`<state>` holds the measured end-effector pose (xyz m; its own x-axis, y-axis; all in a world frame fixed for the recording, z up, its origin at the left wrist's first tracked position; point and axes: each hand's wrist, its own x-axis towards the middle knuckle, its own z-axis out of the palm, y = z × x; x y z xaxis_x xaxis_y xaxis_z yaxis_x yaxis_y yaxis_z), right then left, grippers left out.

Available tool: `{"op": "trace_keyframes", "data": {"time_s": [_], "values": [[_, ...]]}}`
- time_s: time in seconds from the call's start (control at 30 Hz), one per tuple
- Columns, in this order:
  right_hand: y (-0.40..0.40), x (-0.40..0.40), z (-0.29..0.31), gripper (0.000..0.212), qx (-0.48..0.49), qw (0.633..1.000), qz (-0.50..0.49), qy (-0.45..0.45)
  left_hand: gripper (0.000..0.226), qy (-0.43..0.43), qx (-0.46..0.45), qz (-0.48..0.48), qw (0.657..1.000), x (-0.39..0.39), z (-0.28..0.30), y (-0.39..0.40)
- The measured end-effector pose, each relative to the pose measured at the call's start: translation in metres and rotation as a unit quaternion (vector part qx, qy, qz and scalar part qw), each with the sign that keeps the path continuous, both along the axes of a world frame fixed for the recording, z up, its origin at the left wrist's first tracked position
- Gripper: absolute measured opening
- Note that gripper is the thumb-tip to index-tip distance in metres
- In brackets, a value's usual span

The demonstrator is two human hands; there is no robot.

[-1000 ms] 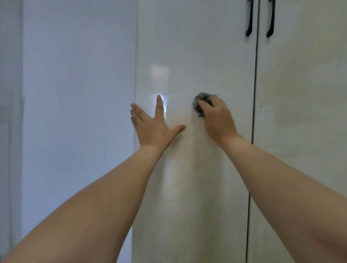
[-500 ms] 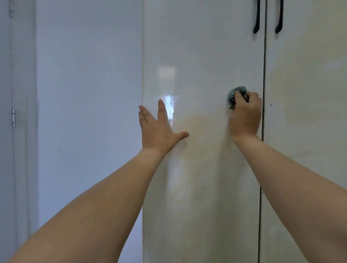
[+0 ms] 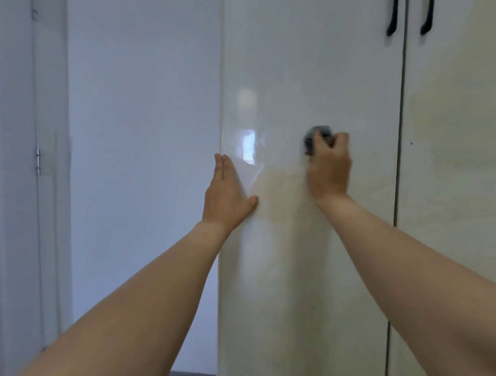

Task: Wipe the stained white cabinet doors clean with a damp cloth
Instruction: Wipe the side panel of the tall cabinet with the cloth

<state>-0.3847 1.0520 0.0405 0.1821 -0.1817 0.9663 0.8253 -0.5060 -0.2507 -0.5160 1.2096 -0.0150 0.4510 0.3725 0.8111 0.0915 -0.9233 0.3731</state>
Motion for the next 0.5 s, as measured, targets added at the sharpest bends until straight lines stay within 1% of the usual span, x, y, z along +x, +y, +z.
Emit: {"op": "trace_keyframes", "data": {"time_s": [0.03, 0.1, 0.13, 0.17, 0.2, 0.23, 0.27, 0.3, 0.33, 0.37, 0.4, 0.43, 0.47, 0.5], "values": [[0.019, -0.011, 0.001, 0.014, -0.039, 0.999, 0.03, -0.018, 0.105, -0.001, -0.01, -0.013, 1.0, -0.001, 0.0, 0.001], [0.054, -0.027, -0.006, 0.017, -0.14, 0.987, 0.046, -0.058, 0.098, -0.013, -0.043, -0.049, 0.998, -0.007, -0.001, 0.0], [0.062, -0.038, -0.013, 0.019, -0.204, 0.974, 0.043, -0.087, 0.093, -0.024, -0.056, -0.059, 0.996, -0.008, -0.002, 0.001], [0.069, -0.044, -0.019, 0.02, -0.259, 0.955, 0.048, -0.139, 0.086, -0.04, -0.061, -0.066, 0.995, -0.009, -0.003, 0.002], [0.07, -0.045, -0.022, 0.027, -0.317, 0.93, 0.037, -0.18, 0.079, -0.052, -0.066, -0.07, 0.994, -0.009, -0.004, 0.003], [0.068, -0.044, -0.018, 0.035, -0.346, 0.914, 0.035, -0.21, 0.077, -0.06, -0.069, -0.075, 0.993, -0.009, -0.004, 0.004], [0.063, -0.045, -0.007, 0.04, -0.362, 0.905, 0.02, -0.224, 0.08, -0.058, -0.077, -0.078, 0.992, -0.01, -0.005, 0.003], [0.063, -0.039, 0.008, 0.037, -0.327, 0.92, 0.019, -0.213, 0.084, -0.052, -0.084, -0.078, 0.992, -0.011, -0.005, 0.002], [0.06, -0.041, 0.025, 0.029, -0.283, 0.943, 0.02, -0.174, 0.087, -0.048, -0.088, -0.079, 0.992, -0.013, -0.005, 0.002], [0.062, -0.042, 0.04, 0.023, -0.215, 0.965, 0.017, -0.146, 0.088, -0.048, -0.09, -0.083, 0.991, -0.014, -0.005, 0.003], [0.064, -0.045, 0.05, 0.021, -0.185, 0.977, 0.024, -0.102, 0.088, -0.047, -0.093, -0.09, 0.99, -0.017, -0.004, 0.004], [0.07, -0.049, 0.053, 0.019, -0.165, 0.98, 0.038, -0.102, 0.089, -0.046, -0.098, -0.102, 0.989, -0.017, -0.005, 0.003], [0.076, -0.062, 0.048, 0.017, -0.183, 0.977, 0.067, -0.088, 0.089, -0.05, -0.101, -0.113, 0.987, -0.019, -0.005, 0.002], [0.085, -0.064, 0.036, 0.012, -0.225, 0.965, 0.101, -0.087, 0.089, -0.06, -0.112, -0.12, 0.985, -0.02, -0.007, 0.002]]}}
